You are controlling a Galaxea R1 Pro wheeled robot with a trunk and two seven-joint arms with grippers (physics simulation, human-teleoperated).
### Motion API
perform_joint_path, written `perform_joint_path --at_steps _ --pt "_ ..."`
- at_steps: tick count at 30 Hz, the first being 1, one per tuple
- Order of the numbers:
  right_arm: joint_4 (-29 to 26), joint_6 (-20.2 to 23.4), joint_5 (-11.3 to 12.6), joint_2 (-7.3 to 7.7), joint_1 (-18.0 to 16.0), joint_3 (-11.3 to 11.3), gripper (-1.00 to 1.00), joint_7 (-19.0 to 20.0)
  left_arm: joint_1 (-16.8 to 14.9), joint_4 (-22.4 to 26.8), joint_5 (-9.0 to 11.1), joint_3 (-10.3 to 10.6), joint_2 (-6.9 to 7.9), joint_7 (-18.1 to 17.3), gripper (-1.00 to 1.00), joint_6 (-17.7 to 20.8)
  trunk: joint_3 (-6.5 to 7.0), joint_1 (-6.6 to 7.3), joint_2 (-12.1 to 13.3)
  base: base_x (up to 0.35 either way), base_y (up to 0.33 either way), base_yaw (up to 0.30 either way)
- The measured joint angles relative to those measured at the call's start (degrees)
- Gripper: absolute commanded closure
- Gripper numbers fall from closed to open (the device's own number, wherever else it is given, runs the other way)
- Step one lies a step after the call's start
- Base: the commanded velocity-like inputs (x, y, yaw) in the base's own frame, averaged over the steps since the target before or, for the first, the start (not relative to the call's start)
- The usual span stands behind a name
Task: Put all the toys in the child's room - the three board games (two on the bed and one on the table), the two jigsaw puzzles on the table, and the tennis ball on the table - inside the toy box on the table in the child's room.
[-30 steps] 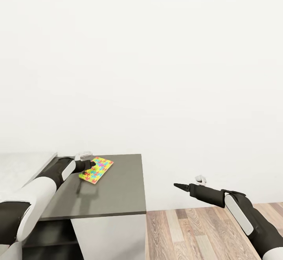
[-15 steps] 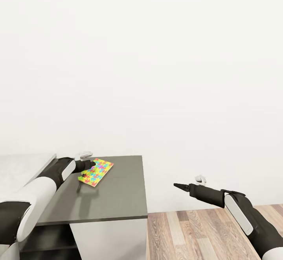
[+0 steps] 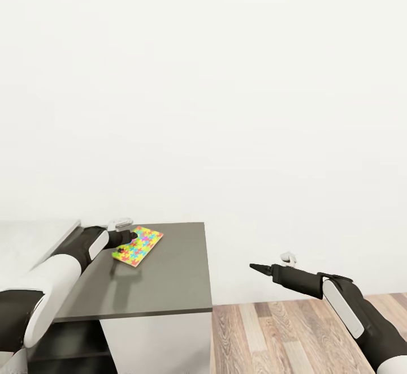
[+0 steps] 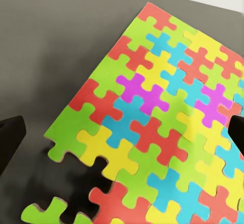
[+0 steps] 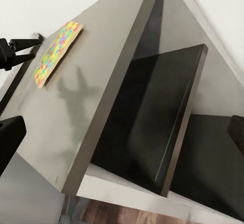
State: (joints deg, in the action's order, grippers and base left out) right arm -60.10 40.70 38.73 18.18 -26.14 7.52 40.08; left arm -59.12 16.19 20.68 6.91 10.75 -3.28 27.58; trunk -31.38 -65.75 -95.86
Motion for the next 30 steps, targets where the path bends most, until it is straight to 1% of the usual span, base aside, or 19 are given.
perform_joint_path --at_steps 5,8,15,25,30 --pt "0.00 0.00 0.00 0.04 0.00 -0.01 -1.00 0.00 0.00 0.00 0.01 0.00 0.00 0.32 -1.00 0.00 -0.90 -1.10 -2.01 0.000 0.000 0.000" --pt "0.00 0.00 0.00 0.09 0.00 -0.03 -1.00 0.06 0.00 0.00 0.03 0.00 -0.05 1.20 -1.00 0.04 -1.44 -1.76 -3.21 0.000 0.000 0.000" --pt "0.00 0.00 0.02 0.07 0.00 -0.03 -1.00 0.08 0.00 0.00 0.03 -0.03 -0.08 2.52 -1.00 0.00 -1.44 -1.76 -3.22 0.000 0.000 0.000" --pt "0.00 0.00 0.02 0.10 0.00 -0.03 -1.00 0.07 0.00 0.00 0.04 -0.09 -0.09 2.76 -1.00 0.03 -1.44 -1.76 -3.22 0.000 0.000 0.000" --pt "0.00 0.00 0.00 0.13 0.00 -0.03 -1.00 0.05 0.00 0.00 0.09 -0.05 -0.09 2.77 -1.00 0.06 -2.33 -2.86 -5.22 0.000 0.000 0.000"
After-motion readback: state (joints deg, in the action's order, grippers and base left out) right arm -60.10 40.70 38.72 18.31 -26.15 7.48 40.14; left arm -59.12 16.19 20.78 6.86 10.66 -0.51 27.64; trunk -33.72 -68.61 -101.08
